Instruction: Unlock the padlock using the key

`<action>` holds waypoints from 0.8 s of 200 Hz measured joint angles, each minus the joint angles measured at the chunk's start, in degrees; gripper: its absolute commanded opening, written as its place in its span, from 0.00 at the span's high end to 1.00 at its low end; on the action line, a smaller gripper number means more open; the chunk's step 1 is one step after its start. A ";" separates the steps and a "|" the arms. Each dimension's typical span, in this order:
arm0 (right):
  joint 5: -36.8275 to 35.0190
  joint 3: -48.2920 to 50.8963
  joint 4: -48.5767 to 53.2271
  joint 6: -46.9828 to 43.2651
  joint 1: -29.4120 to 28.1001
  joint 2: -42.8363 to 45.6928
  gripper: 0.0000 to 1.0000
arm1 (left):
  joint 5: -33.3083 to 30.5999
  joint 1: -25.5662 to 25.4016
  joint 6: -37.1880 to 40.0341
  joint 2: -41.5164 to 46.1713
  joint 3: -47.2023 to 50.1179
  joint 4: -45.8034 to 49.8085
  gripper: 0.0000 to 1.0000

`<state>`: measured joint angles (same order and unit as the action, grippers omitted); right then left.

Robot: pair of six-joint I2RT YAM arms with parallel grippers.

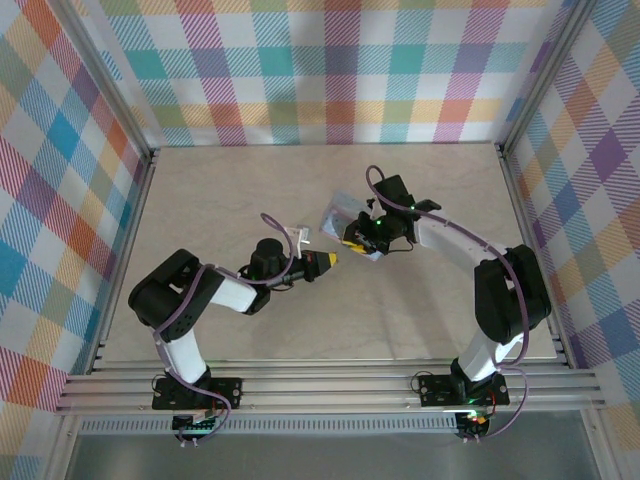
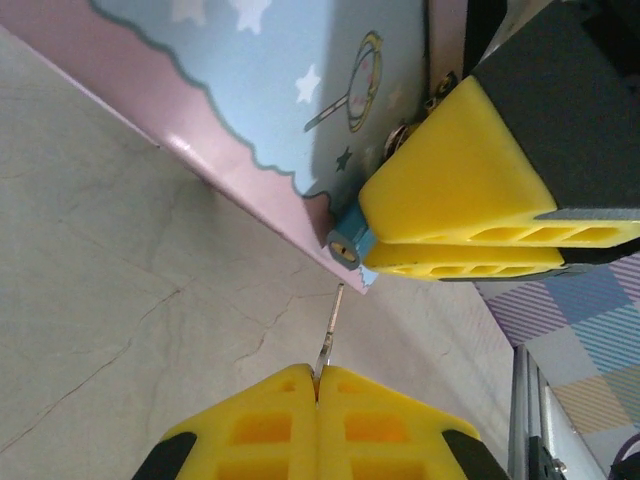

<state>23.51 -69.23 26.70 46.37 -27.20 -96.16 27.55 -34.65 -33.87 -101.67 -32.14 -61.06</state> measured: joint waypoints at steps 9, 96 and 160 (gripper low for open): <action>0.31 0.00 0.00 0.15 0.04 0.00 1.00 | 0.17 0.00 -0.02 -0.35 -0.33 -0.66 1.00; 1.73 -0.33 -0.04 1.25 0.57 0.00 1.00 | 0.74 0.31 -1.33 -3.45 -1.88 -4.63 1.00; 3.04 -1.25 0.90 1.25 0.92 0.00 1.00 | 1.51 0.48 -0.79 -3.89 -1.88 -6.64 1.00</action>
<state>26.55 -70.48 27.59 47.62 -26.28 -96.16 29.06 -34.17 -34.65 -105.56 -34.02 -67.70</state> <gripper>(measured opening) 0.218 0.046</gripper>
